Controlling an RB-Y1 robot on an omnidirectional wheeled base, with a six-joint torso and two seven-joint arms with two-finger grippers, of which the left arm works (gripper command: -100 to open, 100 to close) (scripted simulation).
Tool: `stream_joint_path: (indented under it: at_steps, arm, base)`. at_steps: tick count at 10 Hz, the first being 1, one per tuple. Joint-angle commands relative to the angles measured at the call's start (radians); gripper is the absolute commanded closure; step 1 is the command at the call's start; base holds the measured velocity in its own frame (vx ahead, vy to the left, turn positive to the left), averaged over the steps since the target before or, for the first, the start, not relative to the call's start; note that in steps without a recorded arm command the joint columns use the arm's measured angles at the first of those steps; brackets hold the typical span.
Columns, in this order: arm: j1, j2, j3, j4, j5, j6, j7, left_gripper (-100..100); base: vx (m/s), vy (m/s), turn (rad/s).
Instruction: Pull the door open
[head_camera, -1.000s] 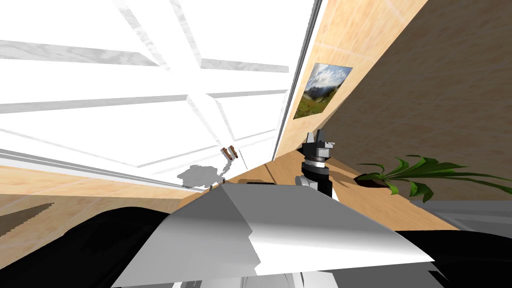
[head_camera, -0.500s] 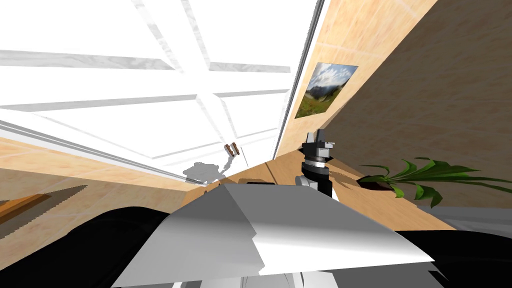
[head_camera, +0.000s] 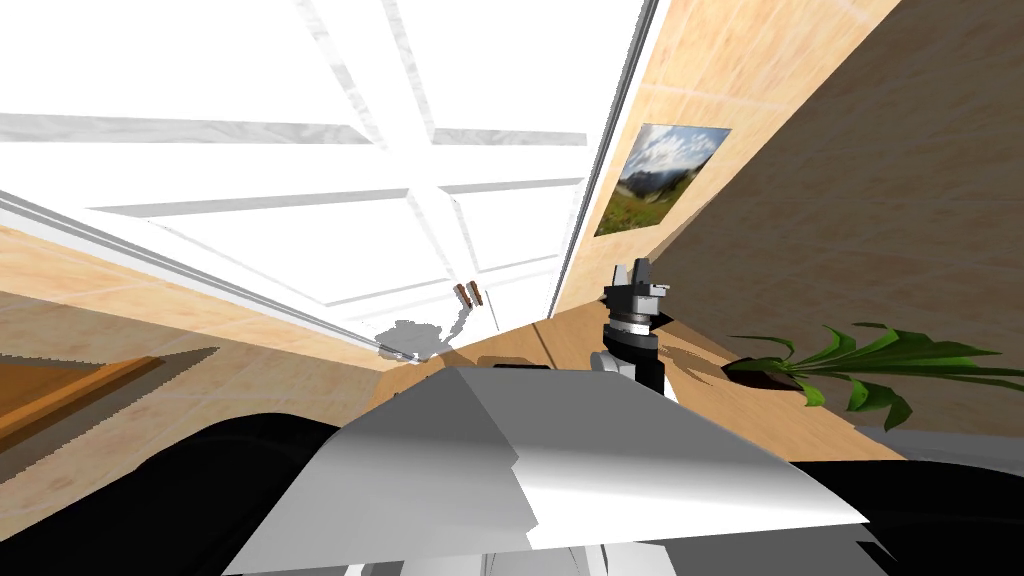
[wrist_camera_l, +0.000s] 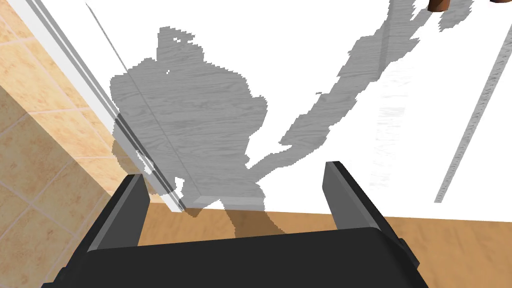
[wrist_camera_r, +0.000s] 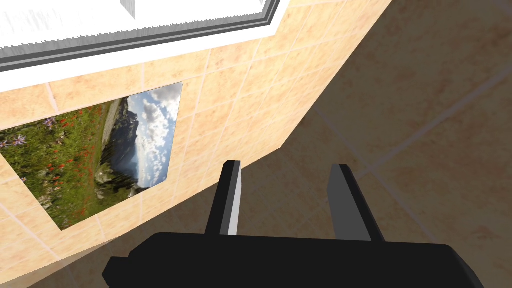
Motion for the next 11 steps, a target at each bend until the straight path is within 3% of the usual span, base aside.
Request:
stream_joint_path:
  at_steps: [1, 4, 11]
  arm:
    - [0.003, 0.016, 0.015, 0.03, 0.009, 0.006, 0.017, -100]
    - [-0.021, 0.045, 0.035, 0.063, 0.017, 0.021, 0.053, -100]
    - [-0.103, 0.049, 0.028, 0.049, 0.002, 0.036, 0.08, -100]
  base:
    - [-0.058, -0.008, 0.083]
    - [0.048, 0.003, 0.015]
    - [0.168, 0.031, -0.066]
